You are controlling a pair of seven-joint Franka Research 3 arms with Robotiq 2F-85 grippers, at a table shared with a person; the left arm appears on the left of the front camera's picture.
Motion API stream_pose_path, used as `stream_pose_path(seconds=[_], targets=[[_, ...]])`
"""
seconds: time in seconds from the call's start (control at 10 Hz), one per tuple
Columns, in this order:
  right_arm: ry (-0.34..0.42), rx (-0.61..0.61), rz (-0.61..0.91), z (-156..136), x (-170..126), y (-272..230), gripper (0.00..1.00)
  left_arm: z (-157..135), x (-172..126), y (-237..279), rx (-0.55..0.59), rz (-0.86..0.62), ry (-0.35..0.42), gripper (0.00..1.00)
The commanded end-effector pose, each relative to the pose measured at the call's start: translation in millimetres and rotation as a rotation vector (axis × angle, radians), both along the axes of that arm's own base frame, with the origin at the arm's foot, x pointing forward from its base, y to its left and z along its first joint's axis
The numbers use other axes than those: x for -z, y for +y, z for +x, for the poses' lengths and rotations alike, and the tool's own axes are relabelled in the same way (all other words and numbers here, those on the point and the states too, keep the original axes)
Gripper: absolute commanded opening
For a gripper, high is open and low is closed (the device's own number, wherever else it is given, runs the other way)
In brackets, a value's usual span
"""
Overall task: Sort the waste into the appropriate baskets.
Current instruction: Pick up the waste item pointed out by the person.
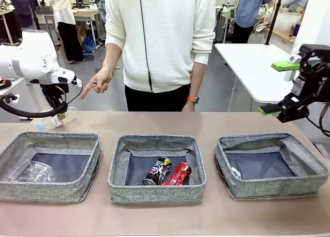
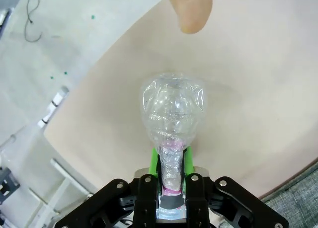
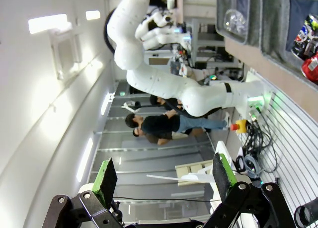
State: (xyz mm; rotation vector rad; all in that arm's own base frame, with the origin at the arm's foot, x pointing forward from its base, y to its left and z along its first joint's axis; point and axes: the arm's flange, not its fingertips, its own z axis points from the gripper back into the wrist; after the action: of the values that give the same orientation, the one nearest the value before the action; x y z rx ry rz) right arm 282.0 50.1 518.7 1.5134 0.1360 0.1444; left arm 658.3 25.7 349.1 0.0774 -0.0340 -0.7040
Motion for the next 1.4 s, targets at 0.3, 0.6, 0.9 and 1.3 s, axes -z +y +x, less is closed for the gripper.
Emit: stream_pose_path(seconds=[0.3,0.6,0.9,1.3], targets=[[-0.004,0.006,0.008,1,-4,2,1.00,-40,-102,6,-0.256,0.019,0.053,0.00],[-0.004,0.006,0.008,1,-4,2,1.00,-120,-221,-18,-0.576,-0.141,0.046,0.00],[-0.004,0.006,0.008,1,-4,2,1.00,-129,-227,-52,-0.973,-0.320,0.344,0.00],[-0.004,0.006,0.008,1,-4,2,1.00,-147,-227,-57,-0.943,-0.247,0.400,0.00]])
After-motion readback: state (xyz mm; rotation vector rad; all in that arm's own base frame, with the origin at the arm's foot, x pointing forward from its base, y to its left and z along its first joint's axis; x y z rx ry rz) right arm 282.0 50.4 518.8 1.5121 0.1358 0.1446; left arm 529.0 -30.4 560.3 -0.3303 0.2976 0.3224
